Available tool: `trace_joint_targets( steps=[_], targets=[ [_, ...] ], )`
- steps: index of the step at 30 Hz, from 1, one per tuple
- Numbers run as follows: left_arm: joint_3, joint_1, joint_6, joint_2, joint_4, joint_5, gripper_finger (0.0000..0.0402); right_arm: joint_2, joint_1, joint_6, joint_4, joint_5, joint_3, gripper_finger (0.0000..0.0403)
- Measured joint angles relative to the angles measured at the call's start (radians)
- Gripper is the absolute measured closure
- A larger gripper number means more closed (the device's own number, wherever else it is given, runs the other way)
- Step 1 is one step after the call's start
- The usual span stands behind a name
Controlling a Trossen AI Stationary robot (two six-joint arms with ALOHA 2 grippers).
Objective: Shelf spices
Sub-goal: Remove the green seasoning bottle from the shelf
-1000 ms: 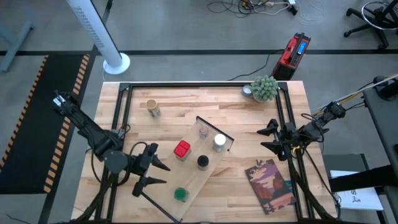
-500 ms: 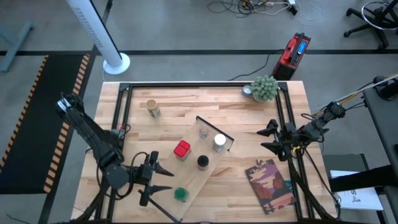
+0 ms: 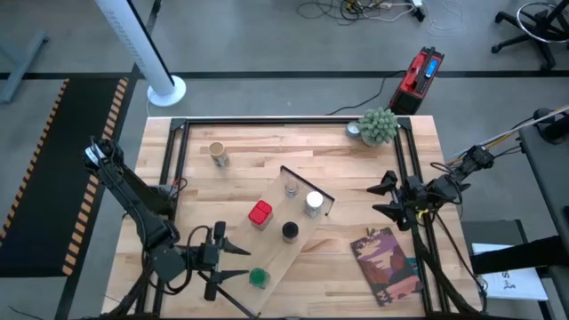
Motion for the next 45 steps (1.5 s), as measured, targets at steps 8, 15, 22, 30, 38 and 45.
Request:
trace_joint_targets(
  steps=[8,15,22,30,38,45],
  targets=[
    [0.000,-0.032,-0.078,0.030,-0.001,-0.007,0.0215,0.000,0.000,0.001,0.003,0.002,0.000,0.0130],
    [0.000,-0.041,-0.157,0.059,0.004,-0.071,0.0216,0.000,0.000,0.006,0.003,0.001,0.000,0.0130],
    [0.000,-0.035,-0.166,0.093,0.023,-0.081,0.0210,0.000,0.000,0.011,-0.004,0.001,0.000,0.0130],
    [0.000,-0.042,-0.138,0.059,-0.017,-0.081,0.0209,0.000,0.000,0.011,-0.004,0.000,0.000,0.0130],
    [0.000,-0.061,-0.136,0.023,-0.106,-0.078,0.0216,0.000,0.000,0.010,-0.004,0.000,0.000,0.0130],
    [0.000,-0.092,-0.115,-0.039,-0.168,-0.076,0.0216,0.000,0.000,0.011,-0.004,0.002,0.000,0.0130]
  ],
)
